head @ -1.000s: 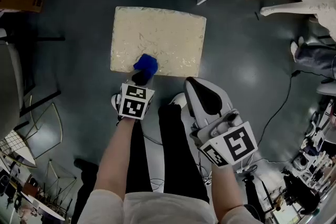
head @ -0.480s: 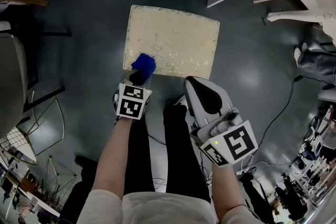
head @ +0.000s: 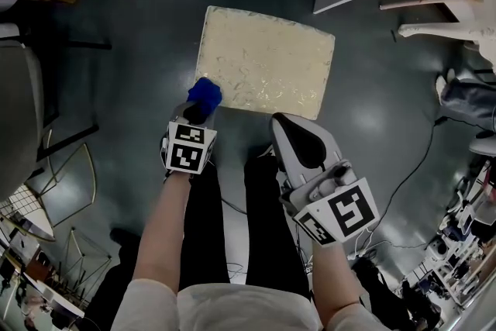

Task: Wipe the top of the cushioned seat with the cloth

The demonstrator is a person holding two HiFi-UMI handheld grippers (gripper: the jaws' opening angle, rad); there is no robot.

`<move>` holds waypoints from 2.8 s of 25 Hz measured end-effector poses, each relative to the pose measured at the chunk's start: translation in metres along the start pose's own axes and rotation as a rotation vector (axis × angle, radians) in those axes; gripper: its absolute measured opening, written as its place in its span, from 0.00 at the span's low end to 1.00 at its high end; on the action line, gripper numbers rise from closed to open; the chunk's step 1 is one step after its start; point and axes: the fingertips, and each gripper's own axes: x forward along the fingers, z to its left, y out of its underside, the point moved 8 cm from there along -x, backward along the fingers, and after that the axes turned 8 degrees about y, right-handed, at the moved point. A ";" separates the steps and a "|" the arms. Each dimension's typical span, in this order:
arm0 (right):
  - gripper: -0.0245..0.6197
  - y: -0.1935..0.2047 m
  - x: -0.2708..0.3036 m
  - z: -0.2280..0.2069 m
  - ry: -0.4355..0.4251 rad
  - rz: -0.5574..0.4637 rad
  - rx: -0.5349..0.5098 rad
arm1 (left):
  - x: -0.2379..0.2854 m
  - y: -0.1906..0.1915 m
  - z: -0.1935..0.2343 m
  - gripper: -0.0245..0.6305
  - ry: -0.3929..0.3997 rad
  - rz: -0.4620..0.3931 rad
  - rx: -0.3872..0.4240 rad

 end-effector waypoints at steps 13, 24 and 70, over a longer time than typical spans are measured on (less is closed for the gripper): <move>0.04 0.004 -0.005 0.005 0.003 0.007 -0.004 | -0.010 0.010 0.020 0.11 -0.049 0.008 -0.042; 0.04 0.002 -0.022 0.008 0.014 0.006 -0.020 | -0.033 0.003 0.004 0.11 -0.004 -0.037 0.009; 0.04 -0.161 -0.183 0.092 0.096 -0.160 -0.162 | -0.343 -0.193 -0.180 0.11 0.216 -0.594 0.279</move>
